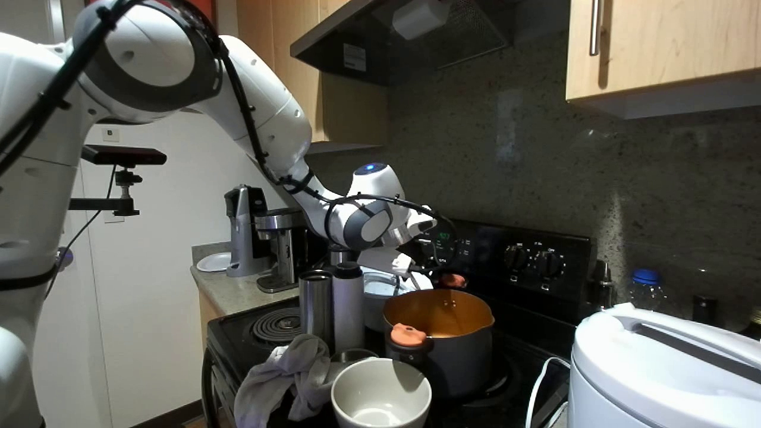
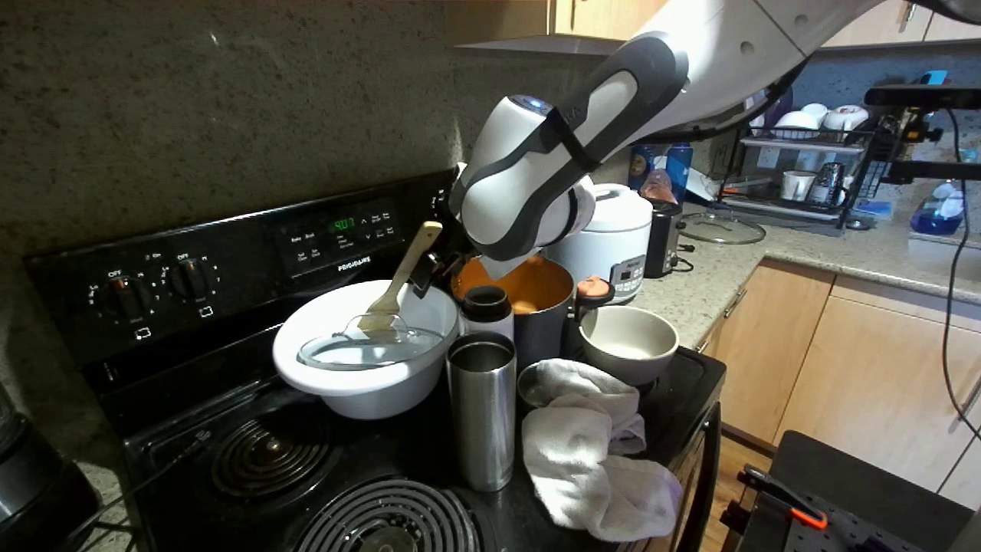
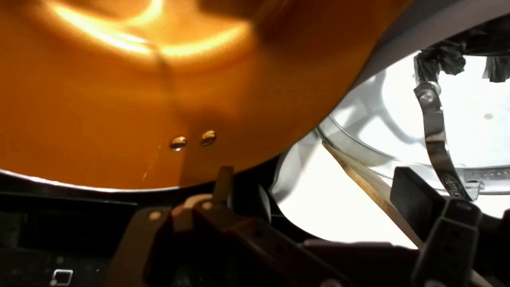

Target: Take the lid off the pot, put it in the bowl then use a wooden spatula to stir in the pot

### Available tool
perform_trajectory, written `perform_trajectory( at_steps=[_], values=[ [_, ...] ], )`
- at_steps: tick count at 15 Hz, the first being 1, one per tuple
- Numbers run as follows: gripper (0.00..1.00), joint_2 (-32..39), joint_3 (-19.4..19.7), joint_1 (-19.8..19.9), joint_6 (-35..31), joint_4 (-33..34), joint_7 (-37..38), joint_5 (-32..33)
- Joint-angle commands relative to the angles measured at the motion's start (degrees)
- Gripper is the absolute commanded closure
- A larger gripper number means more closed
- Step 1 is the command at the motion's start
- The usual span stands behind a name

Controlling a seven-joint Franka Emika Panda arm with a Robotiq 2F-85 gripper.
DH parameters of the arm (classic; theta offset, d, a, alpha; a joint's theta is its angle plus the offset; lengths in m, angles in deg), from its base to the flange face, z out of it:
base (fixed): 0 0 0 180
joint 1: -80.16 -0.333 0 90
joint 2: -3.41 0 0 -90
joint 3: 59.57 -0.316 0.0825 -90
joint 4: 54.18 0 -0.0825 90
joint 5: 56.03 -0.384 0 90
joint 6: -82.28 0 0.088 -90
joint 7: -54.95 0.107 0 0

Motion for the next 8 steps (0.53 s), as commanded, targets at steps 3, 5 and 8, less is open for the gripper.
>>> perform_trajectory(
  at_steps=[3,5,8],
  values=[
    [0.00,-2.57,0.56,1.41,7.67,-1.37,4.47,7.02],
    [0.00,-2.99,1.82,1.65,12.14,-0.24,5.55,9.81],
    [0.00,-3.45,2.65,2.09,17.91,2.80,6.88,13.19]
  ],
)
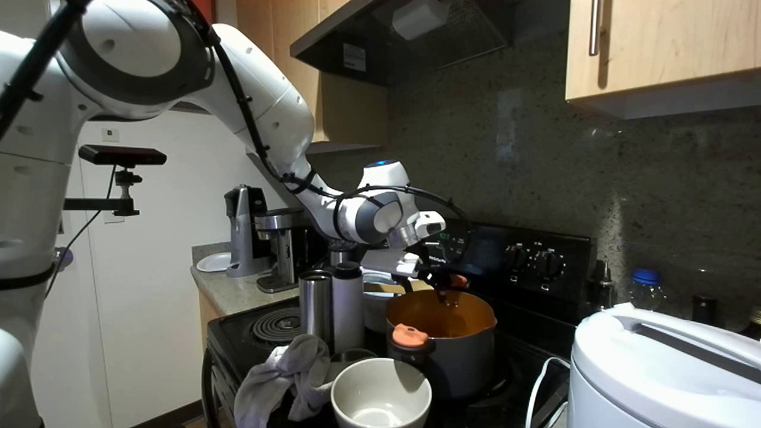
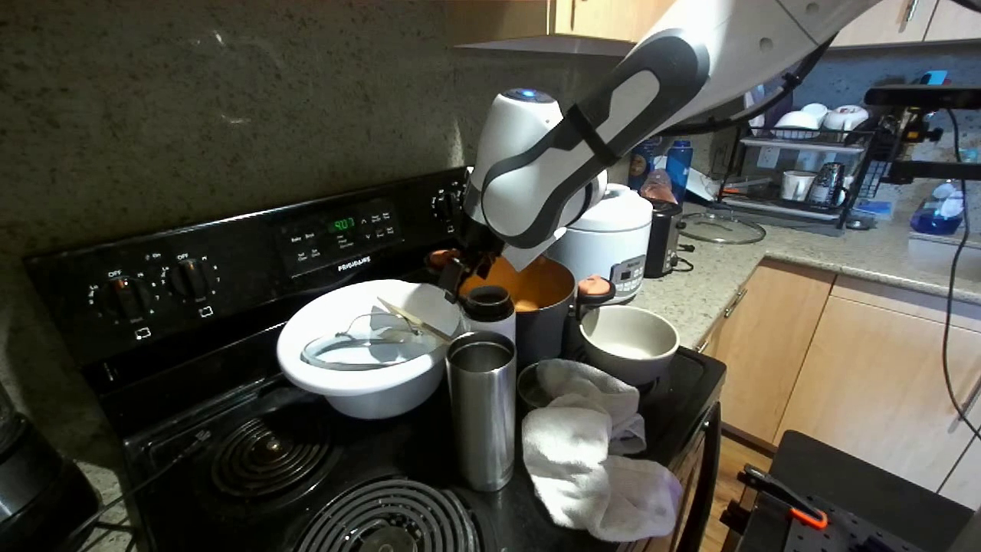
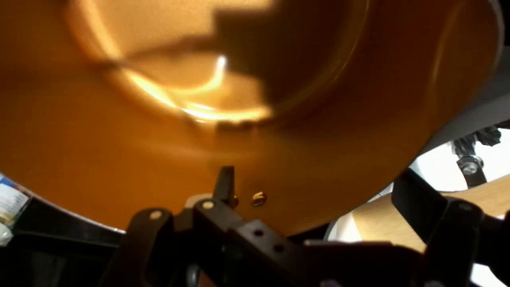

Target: Take the lid off the pot, put it in the bowl then use a wooden spatula to stir in the pot

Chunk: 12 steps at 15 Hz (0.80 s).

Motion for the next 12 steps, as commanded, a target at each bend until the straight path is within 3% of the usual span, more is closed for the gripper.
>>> perform_trajectory(
  at_steps=[1,6,12],
  values=[
    [0.00,-1.89,0.37,0.81,7.74,3.41,2.17,3.83],
    [0.00,-1.18,-0.92,1.82,17.76,11.64,-0.06,2.64],
    [0.00,-0.94,-1.61,1.77,35.80,22.65,-0.94,2.97]
  ],
)
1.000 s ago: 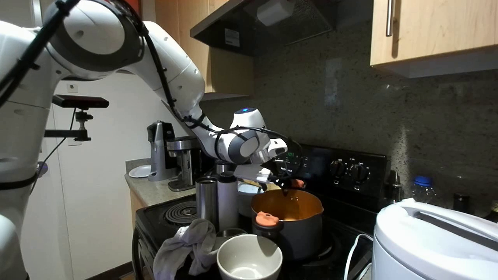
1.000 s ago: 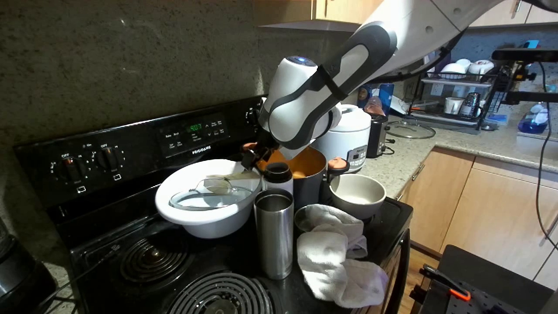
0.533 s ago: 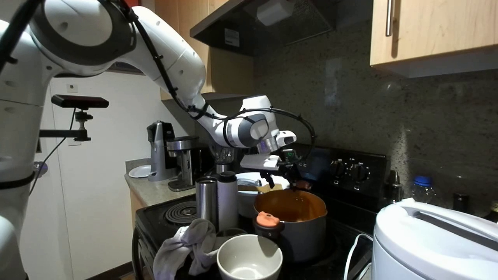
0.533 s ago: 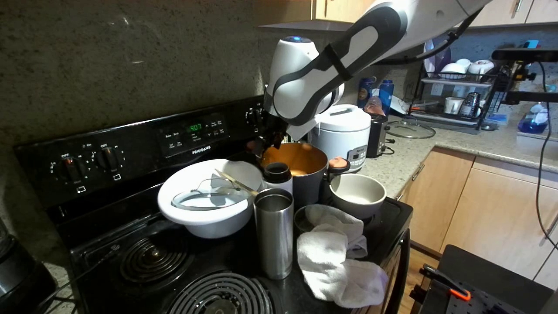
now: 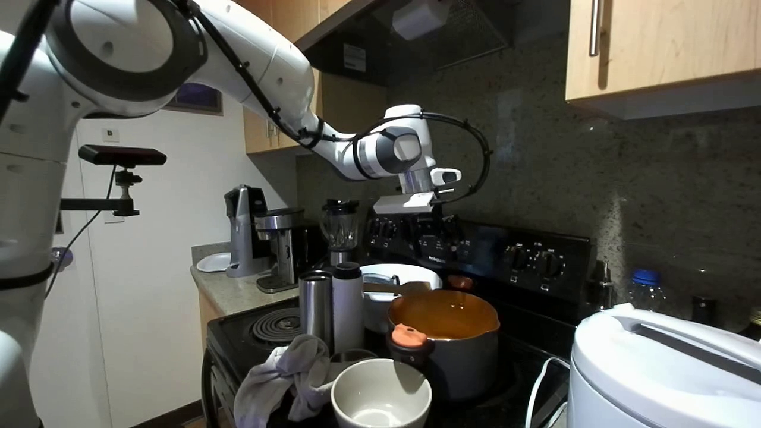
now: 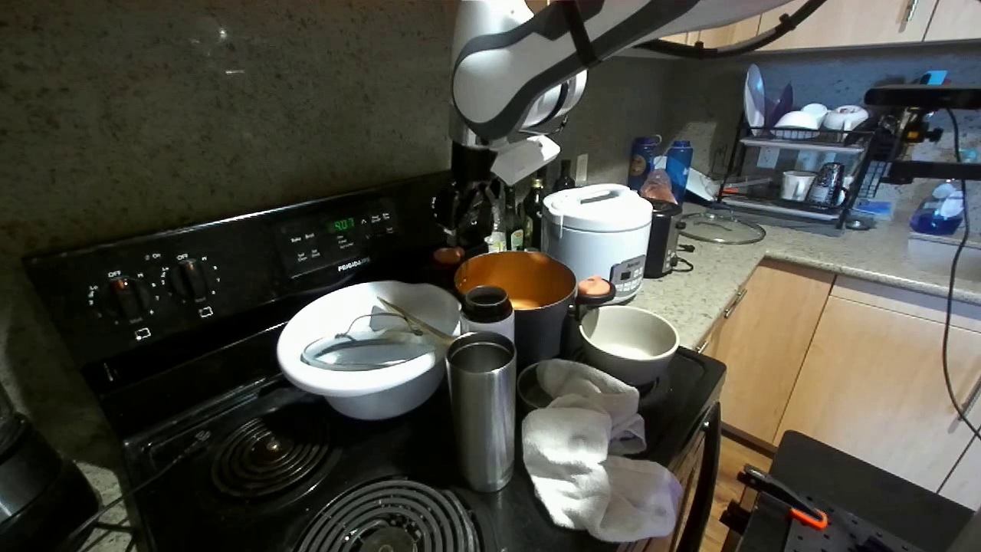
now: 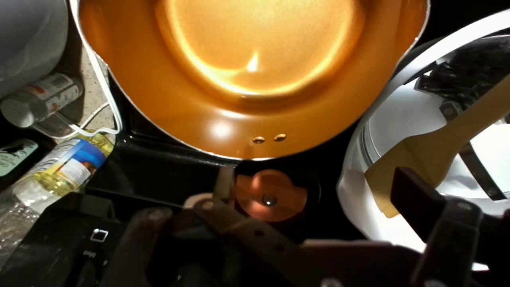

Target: Take the lid off the pot, put it in the bowl then use a wooden spatula to stir in the pot

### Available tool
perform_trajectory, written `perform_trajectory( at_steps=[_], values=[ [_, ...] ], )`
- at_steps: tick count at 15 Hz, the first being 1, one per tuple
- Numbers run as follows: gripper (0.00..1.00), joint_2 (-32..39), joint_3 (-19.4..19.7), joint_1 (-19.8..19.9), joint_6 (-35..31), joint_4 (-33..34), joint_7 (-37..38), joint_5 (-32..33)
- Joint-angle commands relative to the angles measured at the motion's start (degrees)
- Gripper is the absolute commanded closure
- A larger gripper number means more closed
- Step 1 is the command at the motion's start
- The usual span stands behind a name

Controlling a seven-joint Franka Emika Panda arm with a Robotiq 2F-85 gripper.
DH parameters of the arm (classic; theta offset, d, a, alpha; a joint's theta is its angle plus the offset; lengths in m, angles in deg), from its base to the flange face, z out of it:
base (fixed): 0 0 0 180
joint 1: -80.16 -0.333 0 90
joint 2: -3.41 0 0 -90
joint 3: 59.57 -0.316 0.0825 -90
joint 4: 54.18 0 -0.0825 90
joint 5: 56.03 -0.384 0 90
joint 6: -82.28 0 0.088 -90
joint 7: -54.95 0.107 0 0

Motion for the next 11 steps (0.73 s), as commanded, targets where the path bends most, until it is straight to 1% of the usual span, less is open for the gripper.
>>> perform_trajectory(
  at_steps=[1,5,6,8,11],
  values=[
    [0.00,-0.16,-0.94,0.75,9.43,5.48,-1.06,0.56],
    [0.00,-1.65,-0.88,1.03,15.53,6.62,-1.74,0.43],
    [0.00,-0.51,-0.98,0.91,12.51,6.36,-0.66,0.21],
    [0.00,-0.91,-0.96,1.04,13.78,6.48,-0.86,0.20],
    [0.00,-0.97,-0.96,1.07,13.87,6.48,-0.87,0.19]
  ],
)
